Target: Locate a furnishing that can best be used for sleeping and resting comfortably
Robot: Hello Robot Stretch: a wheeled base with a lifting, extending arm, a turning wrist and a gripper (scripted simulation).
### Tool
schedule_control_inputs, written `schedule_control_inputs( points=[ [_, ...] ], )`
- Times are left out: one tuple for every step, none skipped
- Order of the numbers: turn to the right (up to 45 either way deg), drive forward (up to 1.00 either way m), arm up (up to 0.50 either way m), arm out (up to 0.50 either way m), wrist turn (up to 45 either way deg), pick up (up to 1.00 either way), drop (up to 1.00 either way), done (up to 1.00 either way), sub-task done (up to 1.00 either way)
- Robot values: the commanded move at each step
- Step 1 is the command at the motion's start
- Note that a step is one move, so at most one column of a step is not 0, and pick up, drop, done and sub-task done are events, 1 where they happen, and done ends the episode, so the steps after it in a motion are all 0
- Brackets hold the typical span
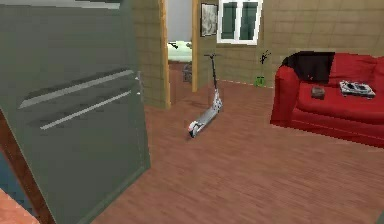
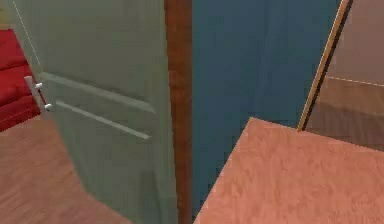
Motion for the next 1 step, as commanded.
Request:
schedule_control_inputs(
  points=[
    [0.0,1.0,0.0,0.0,0.0,0.0,0.0,0.0,0.0]
  ],
)
